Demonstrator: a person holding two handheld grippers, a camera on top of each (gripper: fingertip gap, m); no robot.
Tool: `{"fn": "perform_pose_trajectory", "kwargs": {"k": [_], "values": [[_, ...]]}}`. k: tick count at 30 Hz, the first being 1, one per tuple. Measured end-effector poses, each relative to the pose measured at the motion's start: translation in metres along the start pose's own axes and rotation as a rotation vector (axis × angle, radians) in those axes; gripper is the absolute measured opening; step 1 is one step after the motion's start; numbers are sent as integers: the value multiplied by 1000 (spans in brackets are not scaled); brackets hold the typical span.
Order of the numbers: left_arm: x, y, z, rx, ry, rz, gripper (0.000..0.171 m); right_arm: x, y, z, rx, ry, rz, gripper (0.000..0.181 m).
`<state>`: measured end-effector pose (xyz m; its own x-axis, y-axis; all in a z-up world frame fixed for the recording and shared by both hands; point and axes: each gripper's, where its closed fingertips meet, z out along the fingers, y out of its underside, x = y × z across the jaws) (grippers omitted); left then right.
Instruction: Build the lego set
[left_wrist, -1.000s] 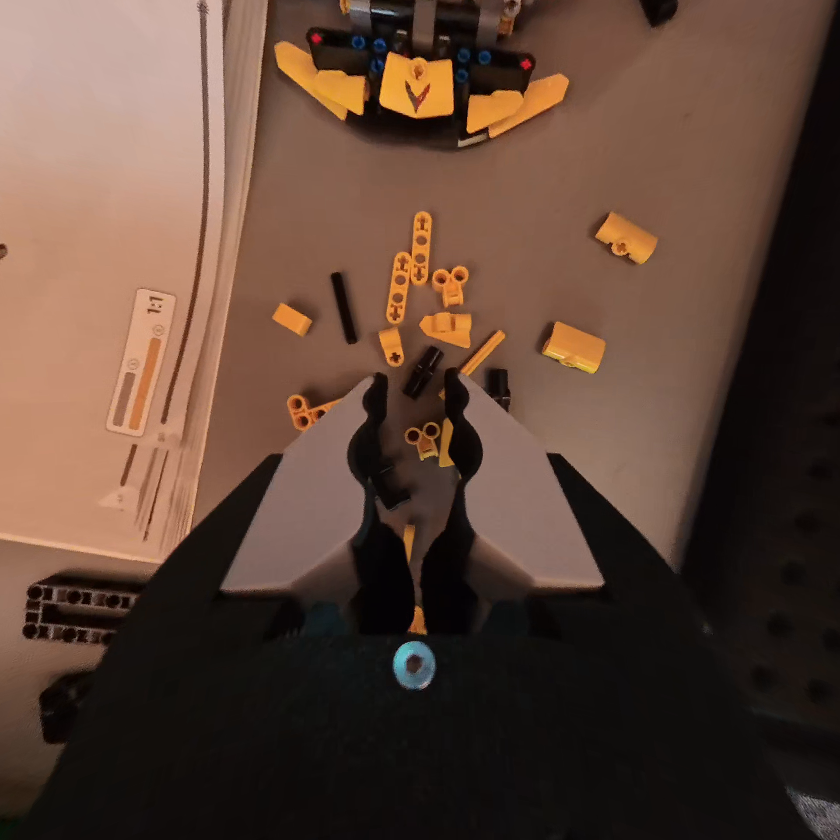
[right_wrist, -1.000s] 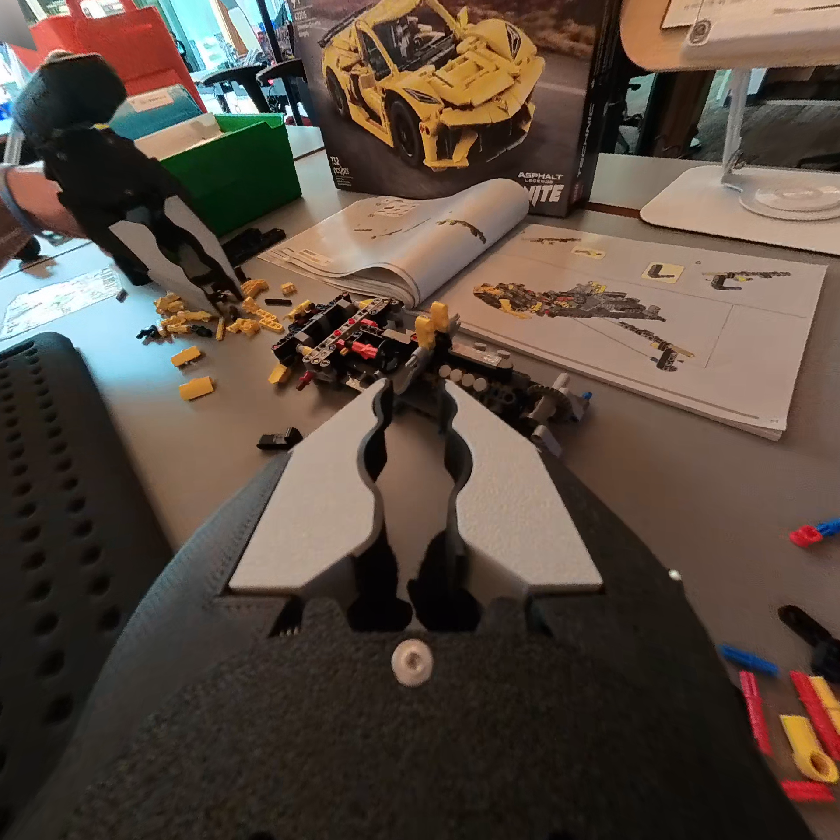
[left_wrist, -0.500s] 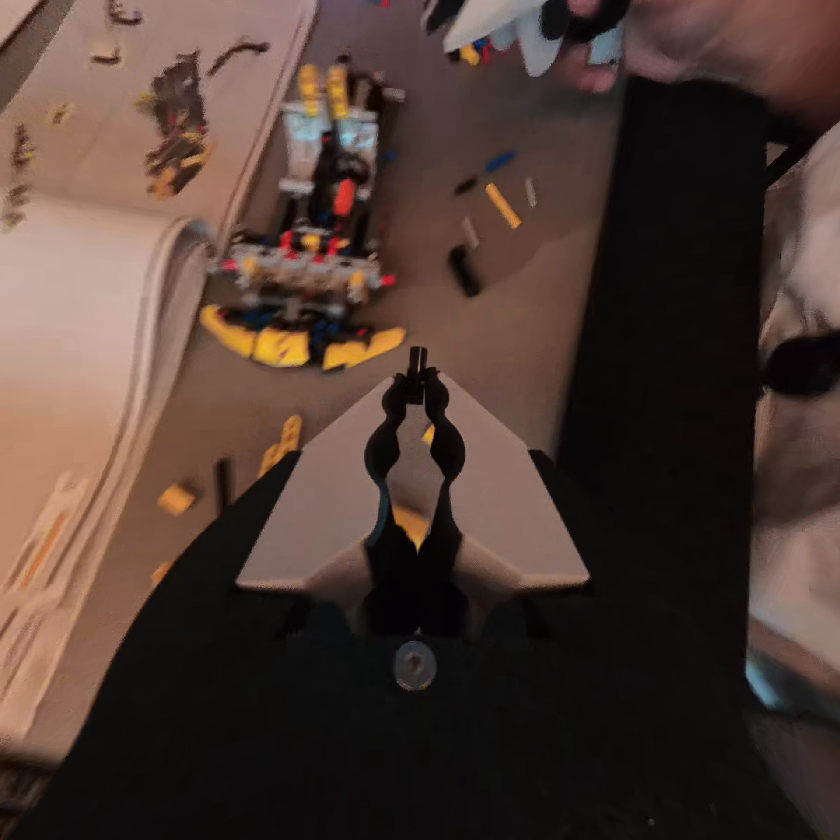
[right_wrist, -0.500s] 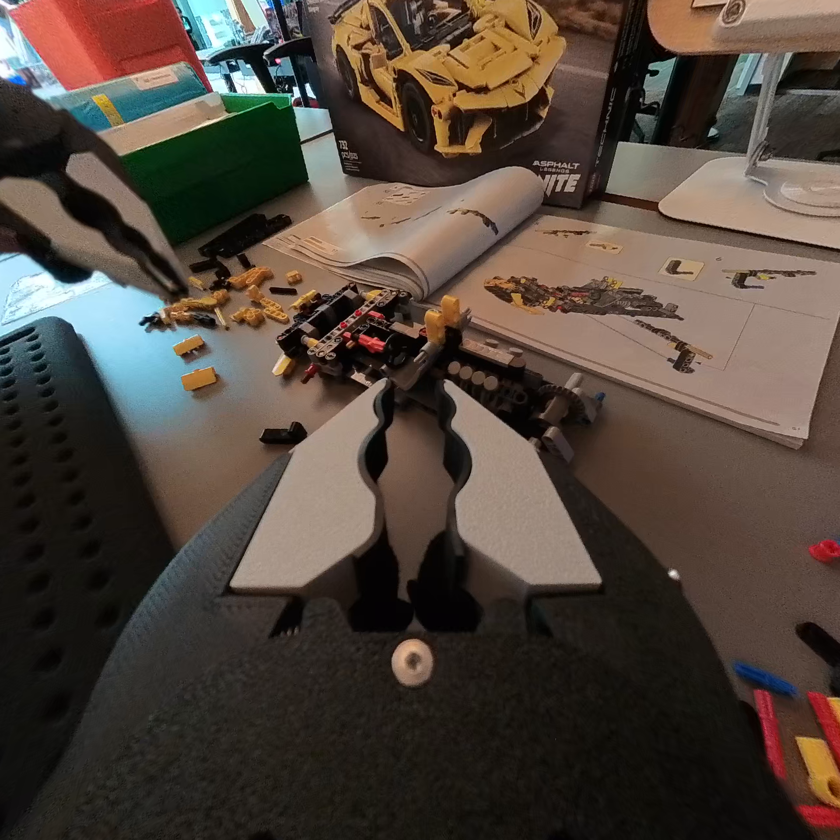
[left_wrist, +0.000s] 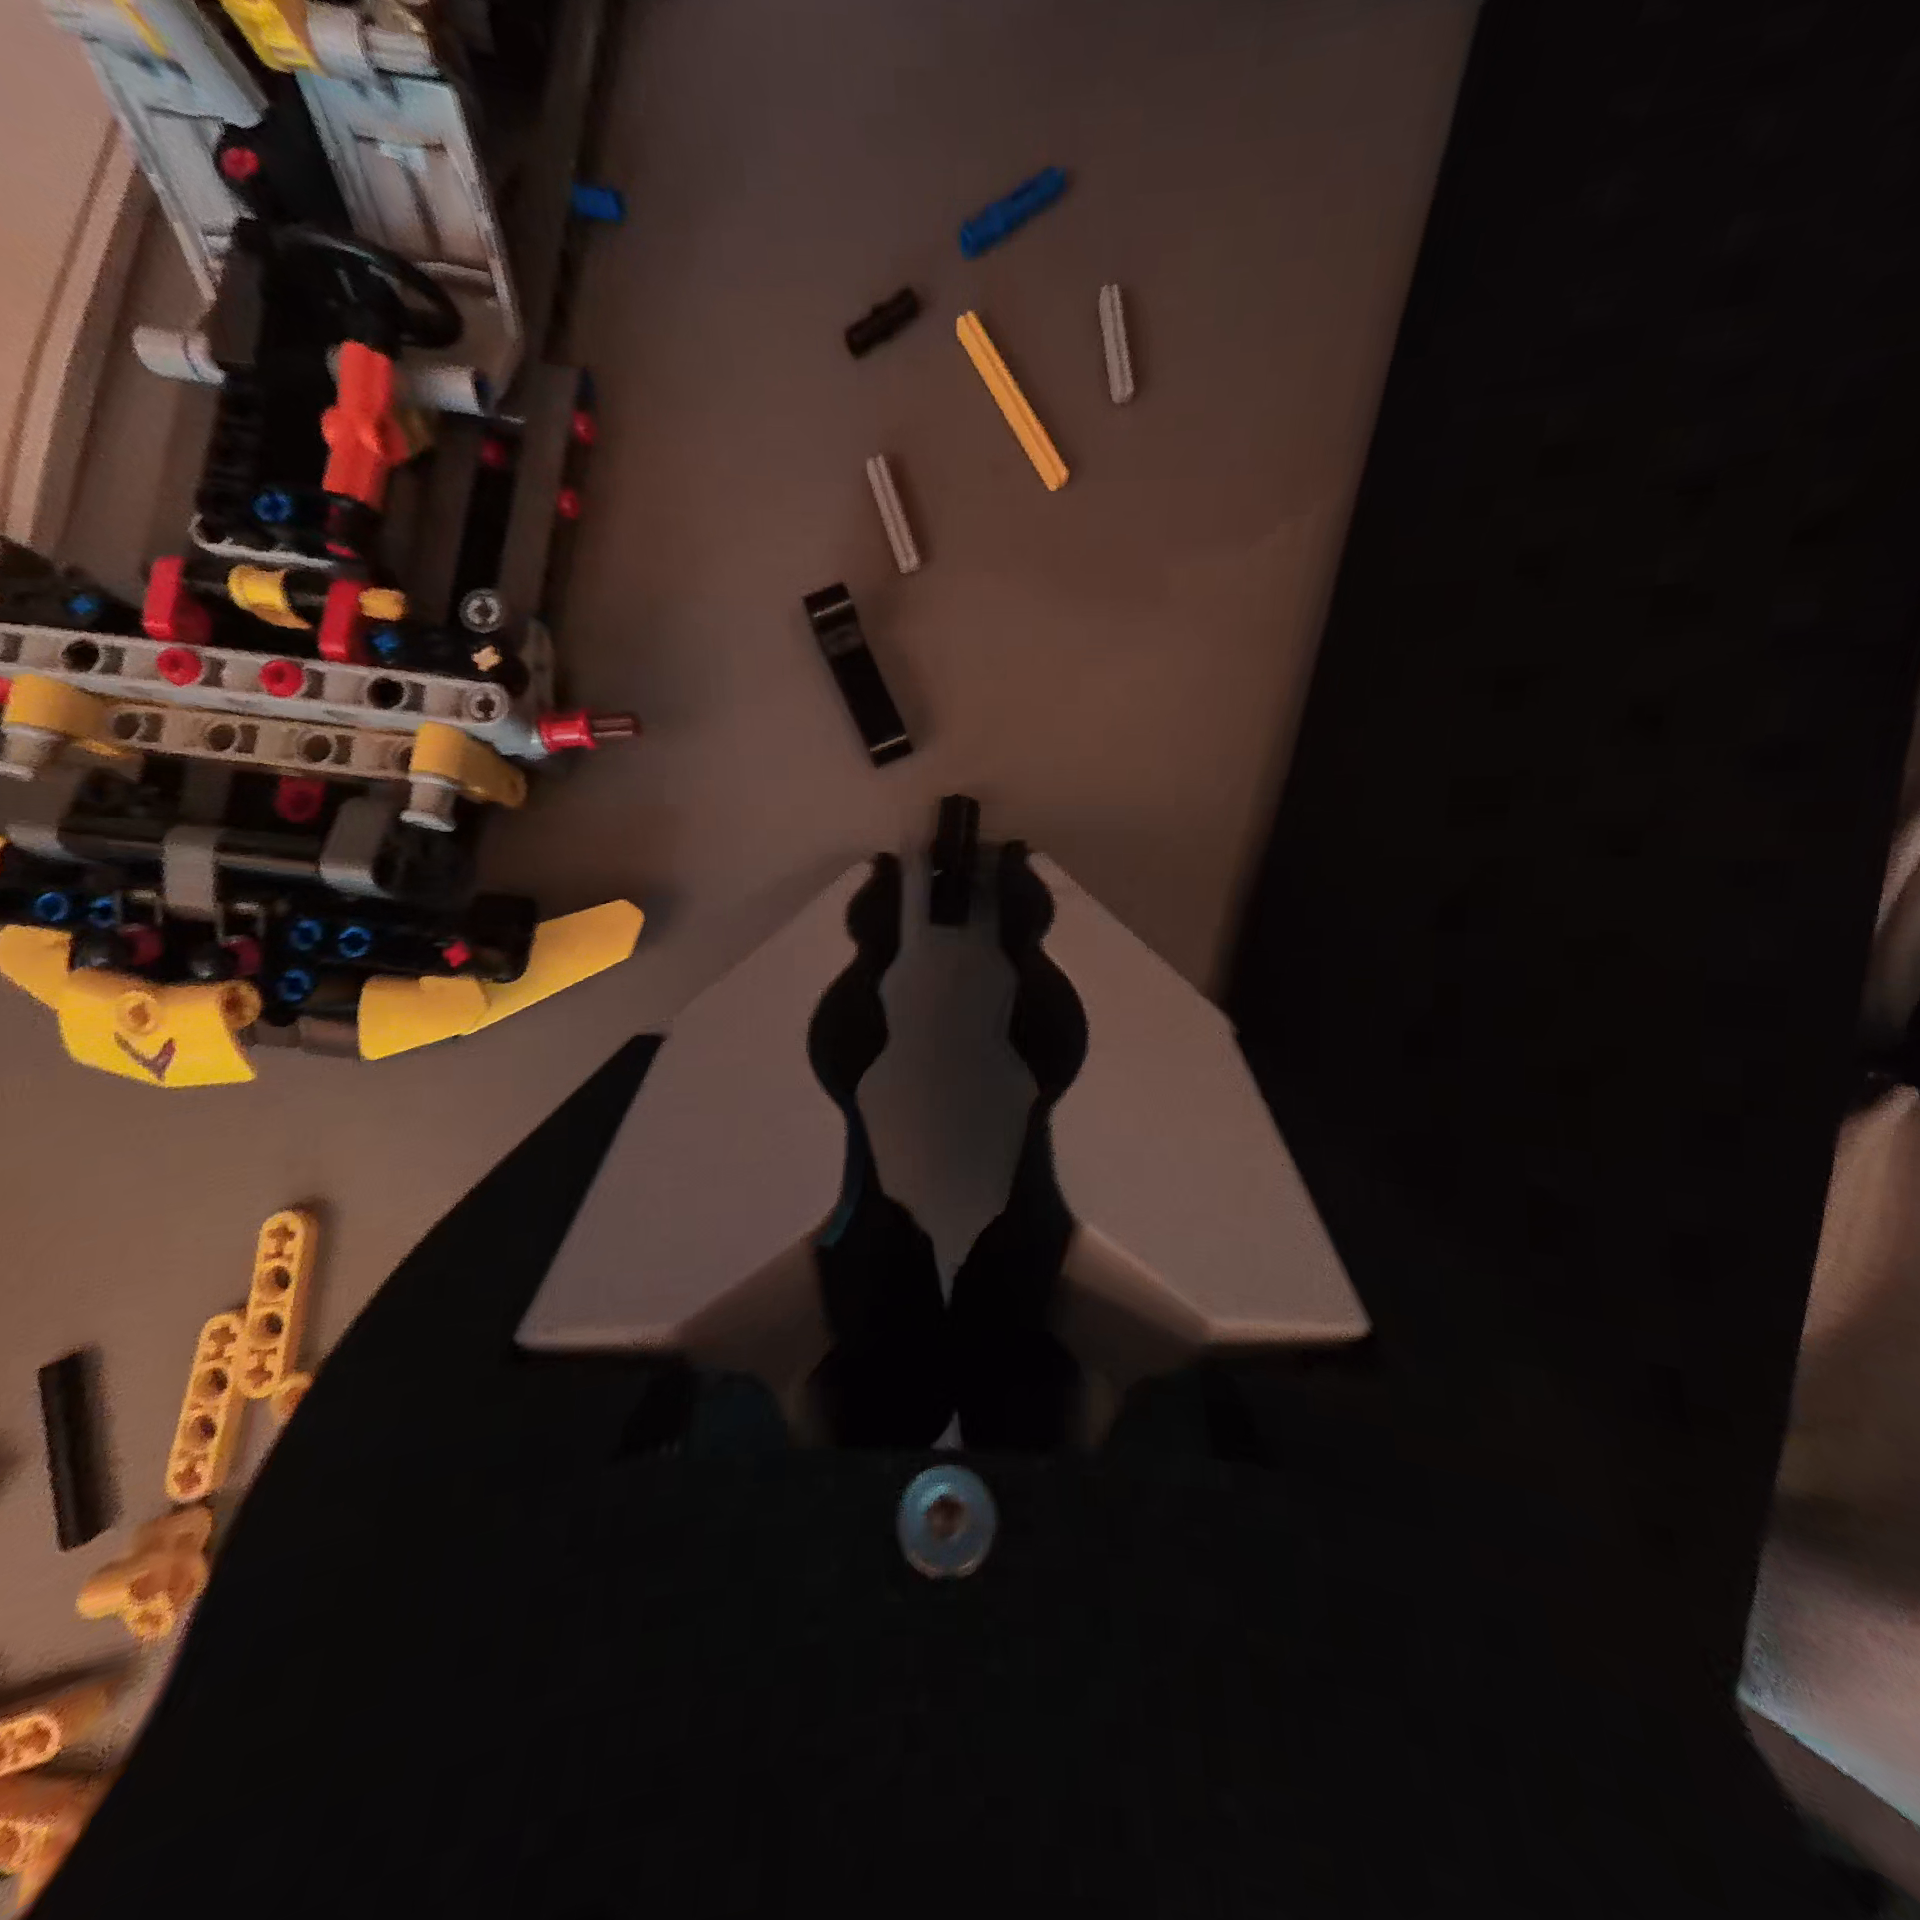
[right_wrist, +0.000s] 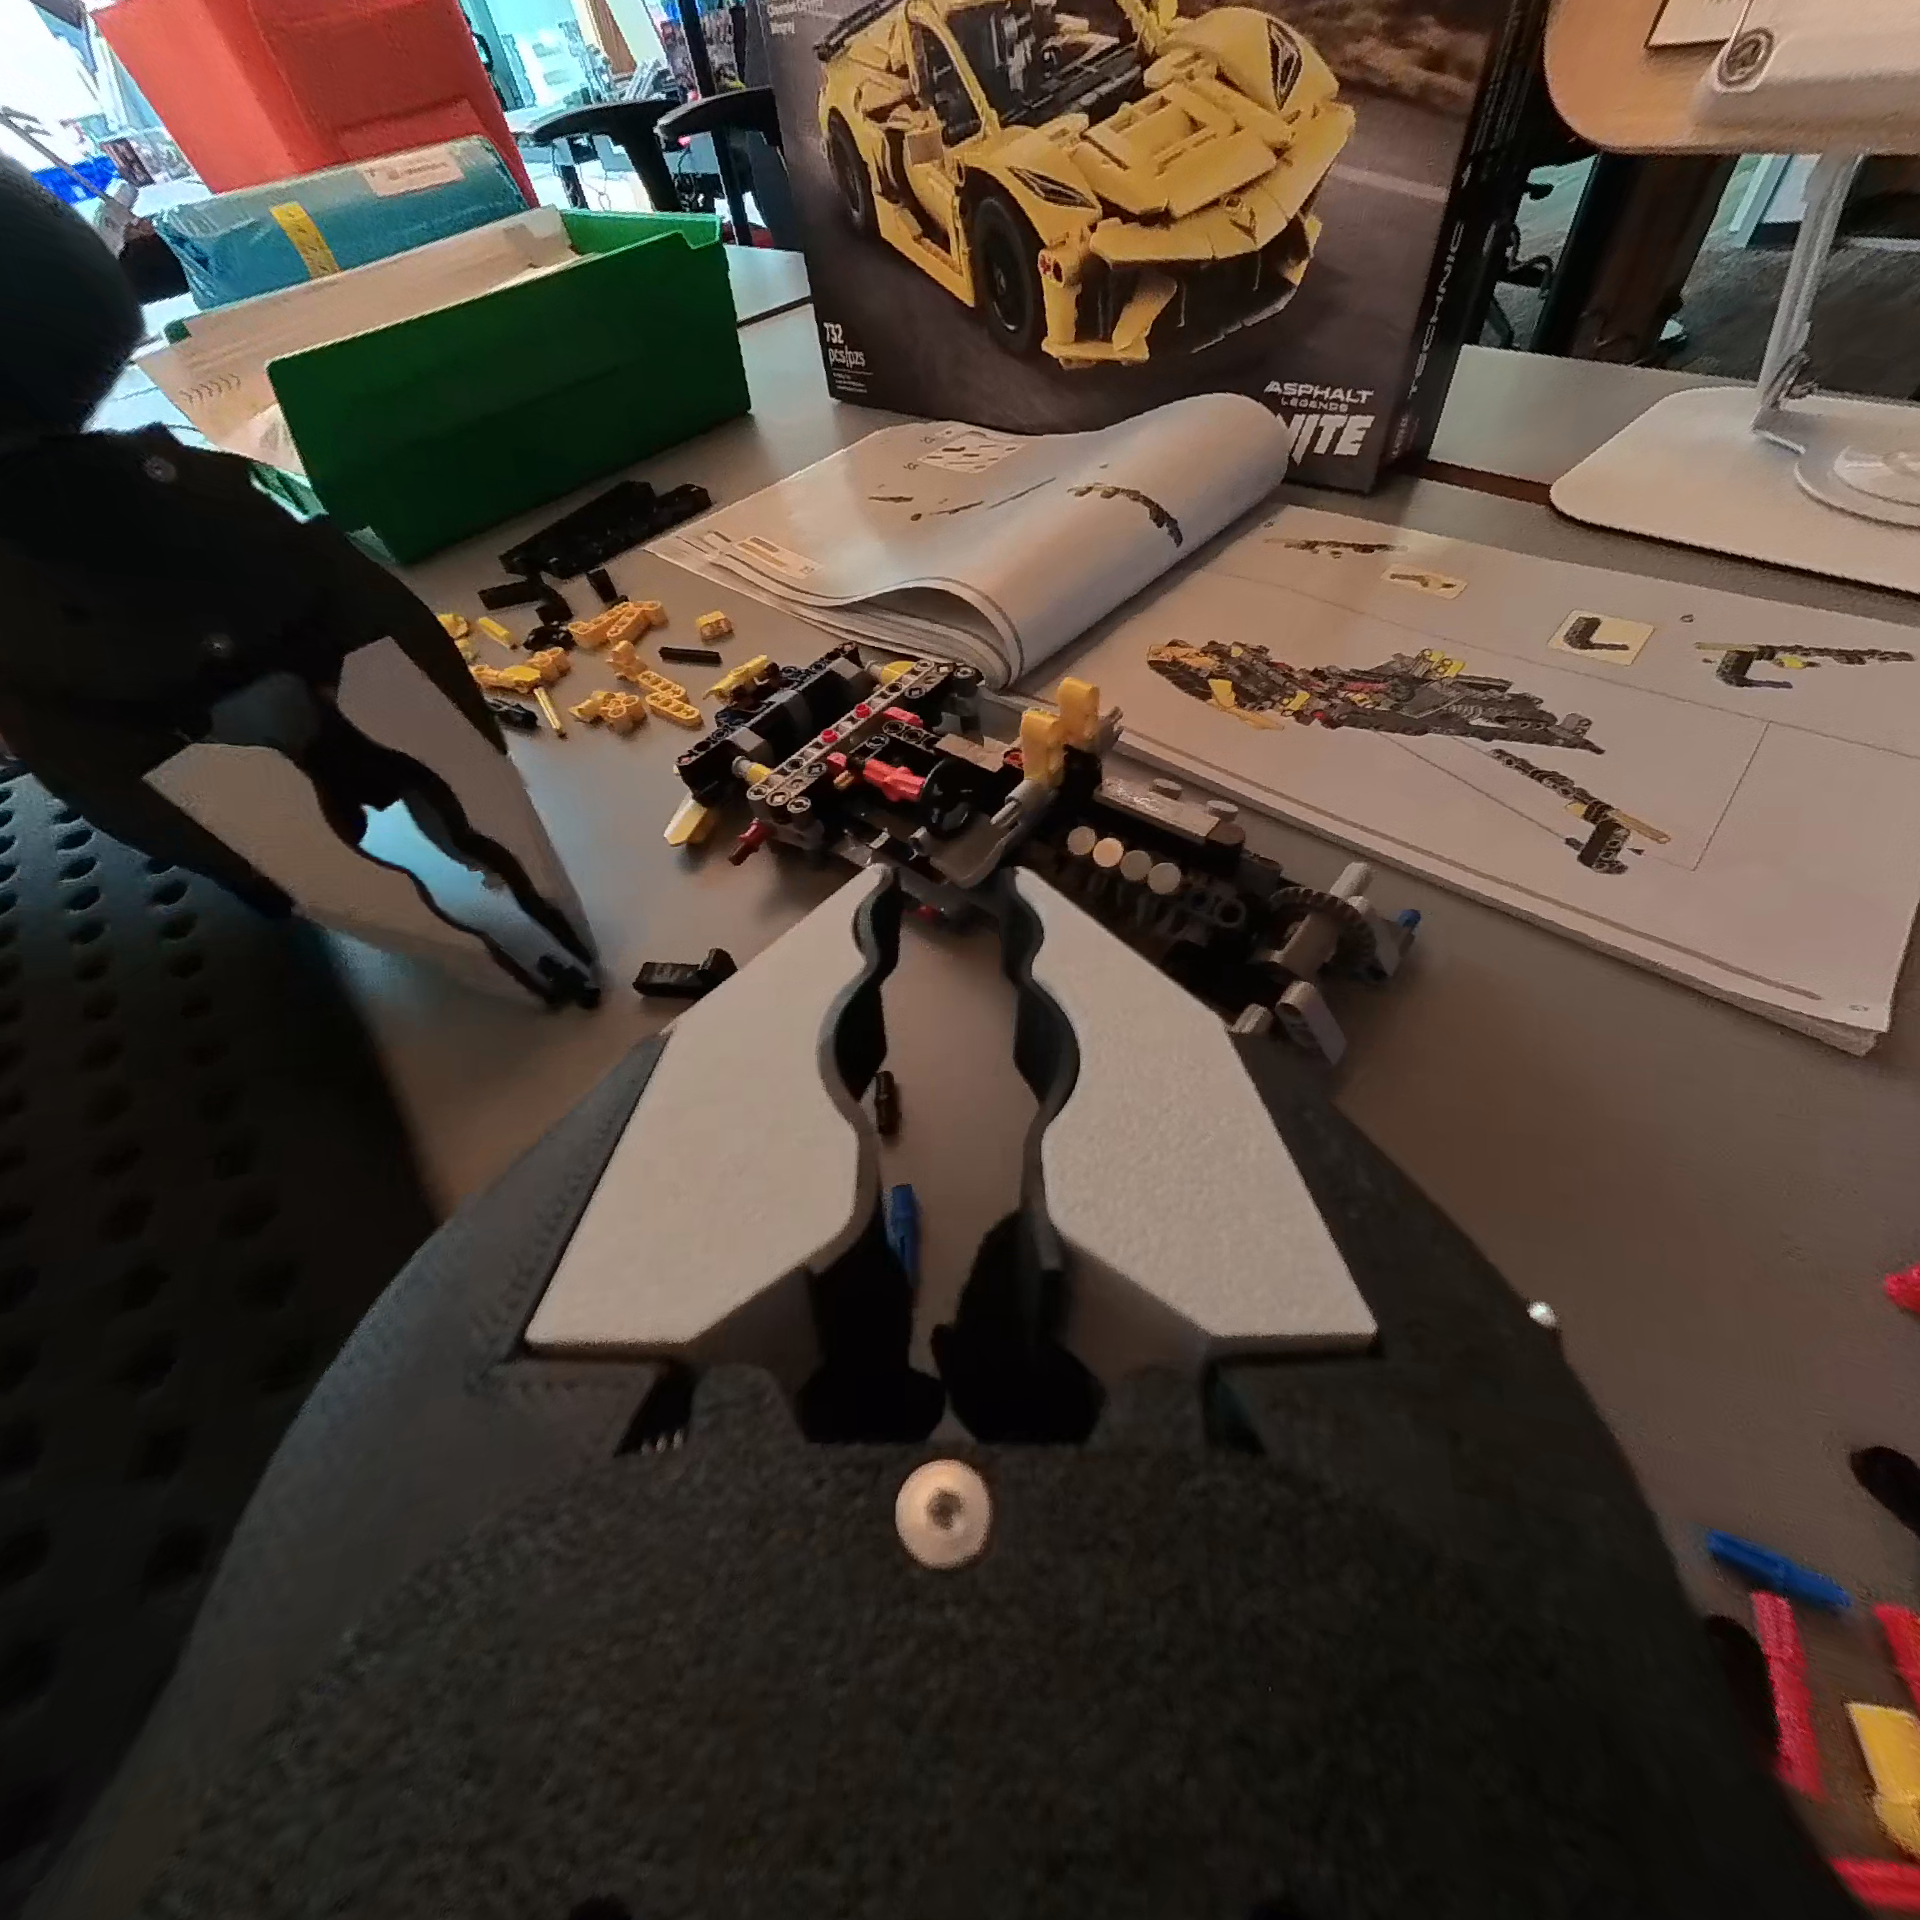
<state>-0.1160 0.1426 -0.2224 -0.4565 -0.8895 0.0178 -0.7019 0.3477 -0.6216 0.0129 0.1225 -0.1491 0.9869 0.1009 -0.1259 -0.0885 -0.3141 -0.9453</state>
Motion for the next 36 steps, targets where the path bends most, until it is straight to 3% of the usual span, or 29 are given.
{"fn": "perform_pose_trajectory", "kwargs": {"k": [2, 5, 9, 13, 15, 16, 21, 26, 30, 36], "values": [[-4, 0, -13, 39, -23, -55, 29, -1, 0, 0, -2, -6, 2, 18], [-27, 23, -54, 86, -105, -158, 29, -2, 1, 1, -4, -12, 4, 18], [-72, 95, -91, -87, -281, -173, 28, -3, 3, 3, -16, -26, 14, 18], [-85, 112, -93, -118, -272, -92, 26, -3, 6, 4, -31, -20, 3, 18], [-85, 110, -89, -95, -239, -101, 22, -1, 6, 3, -29, -10, 1, 18], [-86, 110, -88, -95, -232, -106, 7, 0, 5, 3, -27, -8, 4, 18], [-86, 101, -91, -87, -239, -108, 5, 1, 4, 3, -21, -13, 25, 18], [-36, 17, -72, 127, -82, -79, 5, -1, 7, 5, -40, -12, 6, 18], [7, -8, -29, 72, 9, 26, 5, -1, 8, 5, -46, -8, -8, 17], [22, -9, -4, 11, 21, 51, 5, -3, 6, 3, -31, -22, 5, 17]]}}
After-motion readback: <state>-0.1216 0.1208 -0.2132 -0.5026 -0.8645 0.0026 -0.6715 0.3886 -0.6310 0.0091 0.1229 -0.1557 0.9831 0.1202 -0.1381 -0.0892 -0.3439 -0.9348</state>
